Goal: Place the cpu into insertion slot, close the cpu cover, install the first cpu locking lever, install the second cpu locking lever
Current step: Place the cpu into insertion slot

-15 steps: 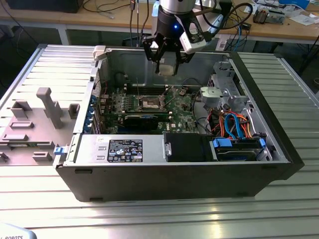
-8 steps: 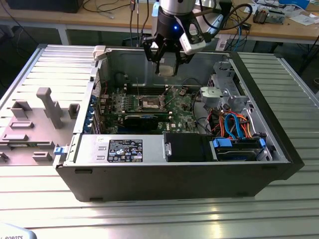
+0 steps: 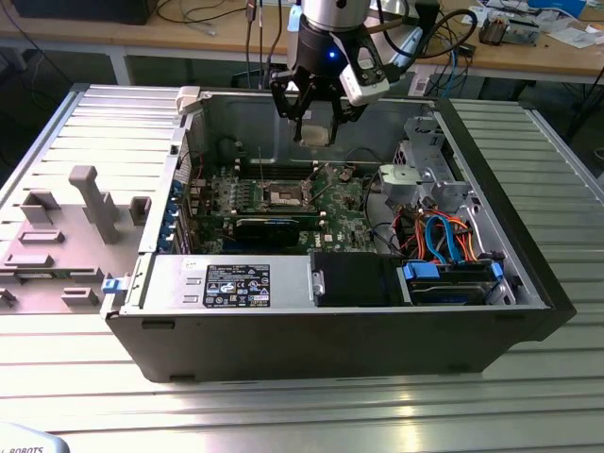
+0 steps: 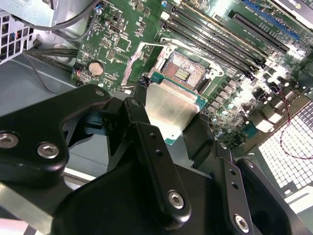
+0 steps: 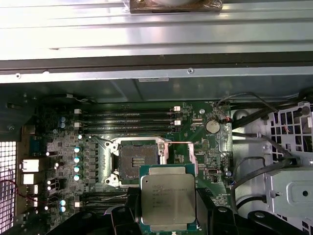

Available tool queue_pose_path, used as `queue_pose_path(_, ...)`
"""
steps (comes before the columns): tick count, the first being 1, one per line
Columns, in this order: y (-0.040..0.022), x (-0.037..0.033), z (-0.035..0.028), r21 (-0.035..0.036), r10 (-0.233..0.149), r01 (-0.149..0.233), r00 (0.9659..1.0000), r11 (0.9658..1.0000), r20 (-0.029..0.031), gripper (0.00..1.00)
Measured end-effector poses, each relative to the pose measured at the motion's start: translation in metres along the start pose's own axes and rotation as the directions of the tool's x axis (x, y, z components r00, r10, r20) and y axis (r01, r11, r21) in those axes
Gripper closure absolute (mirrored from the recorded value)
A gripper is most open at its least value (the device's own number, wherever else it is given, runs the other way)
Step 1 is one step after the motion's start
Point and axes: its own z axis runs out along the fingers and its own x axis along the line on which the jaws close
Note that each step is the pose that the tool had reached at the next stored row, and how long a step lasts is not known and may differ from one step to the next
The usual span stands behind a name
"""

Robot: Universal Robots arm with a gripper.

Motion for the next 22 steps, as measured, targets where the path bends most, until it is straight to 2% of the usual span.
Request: queue_pose_path(22,-0.0011,-0.0002,0.0079,0.0,0.0,0.0,1.0,1.0,0.0,0.45)
